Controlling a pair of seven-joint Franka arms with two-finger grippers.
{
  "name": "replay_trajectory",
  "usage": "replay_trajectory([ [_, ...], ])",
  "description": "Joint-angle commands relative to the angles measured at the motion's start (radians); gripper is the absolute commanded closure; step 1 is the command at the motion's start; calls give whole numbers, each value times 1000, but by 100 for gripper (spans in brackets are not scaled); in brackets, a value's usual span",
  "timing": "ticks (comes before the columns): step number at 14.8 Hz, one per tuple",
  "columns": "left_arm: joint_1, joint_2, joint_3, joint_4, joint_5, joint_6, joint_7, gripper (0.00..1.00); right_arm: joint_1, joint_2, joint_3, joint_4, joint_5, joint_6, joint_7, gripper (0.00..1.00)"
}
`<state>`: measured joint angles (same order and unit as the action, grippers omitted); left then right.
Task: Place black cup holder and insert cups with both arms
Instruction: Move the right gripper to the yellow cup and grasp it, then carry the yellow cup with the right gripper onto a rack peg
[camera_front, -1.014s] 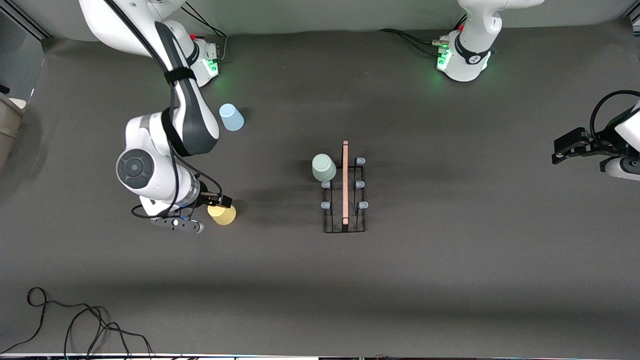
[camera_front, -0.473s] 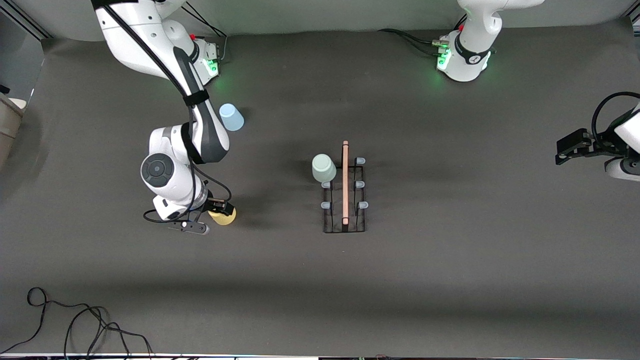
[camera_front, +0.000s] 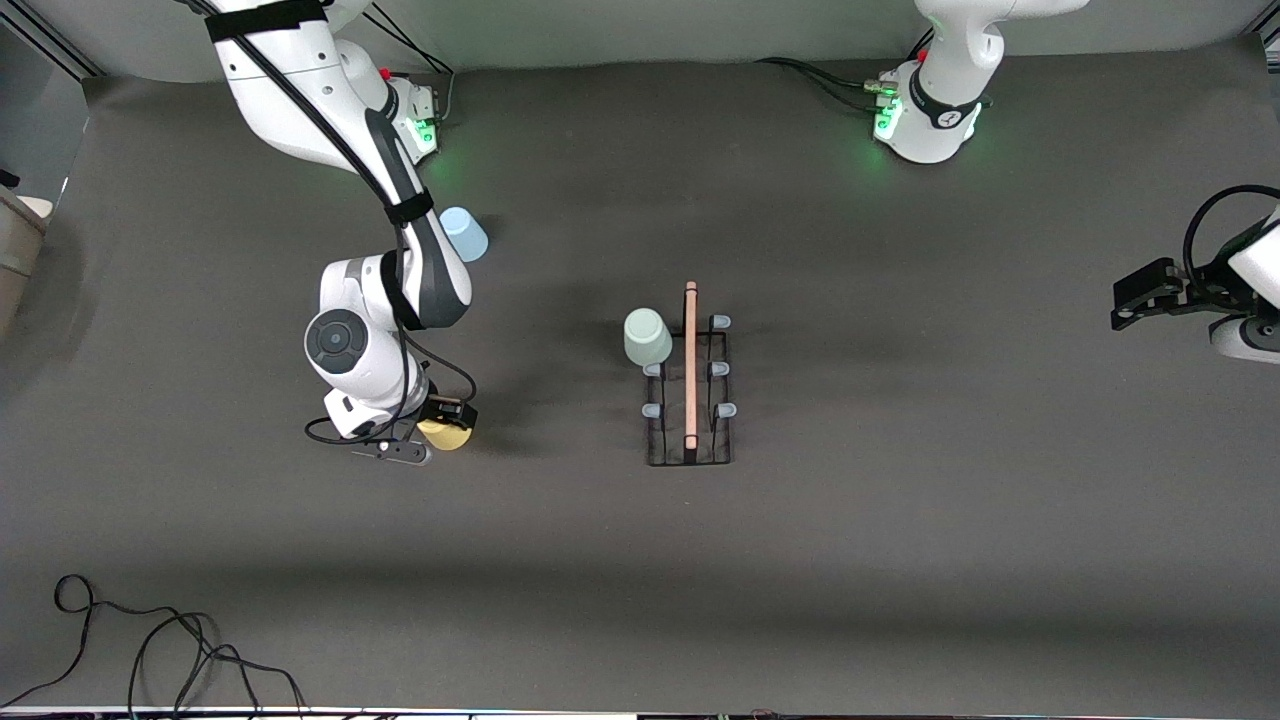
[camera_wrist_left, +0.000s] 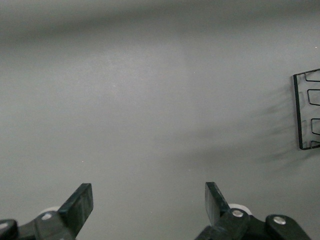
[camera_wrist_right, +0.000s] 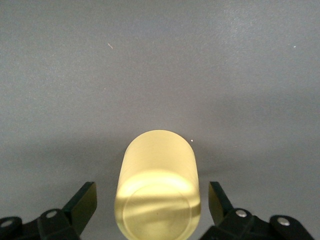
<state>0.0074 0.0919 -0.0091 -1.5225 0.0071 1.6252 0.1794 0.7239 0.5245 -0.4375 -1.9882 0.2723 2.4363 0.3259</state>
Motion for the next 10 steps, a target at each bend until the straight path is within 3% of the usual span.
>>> replay_trajectory([
  [1,-3,-3,3,-4,17,15,-14,0,6,2,-4,-1,34,10,-56,72],
  [4,-7,-1,3,-4,39,16,-15,0,6,-24,-6,2,34,-26,-68,86],
  [10,-7,2,1,-4,44,15,-15,0,8,-138,-7,110,36,-252,-15,87],
])
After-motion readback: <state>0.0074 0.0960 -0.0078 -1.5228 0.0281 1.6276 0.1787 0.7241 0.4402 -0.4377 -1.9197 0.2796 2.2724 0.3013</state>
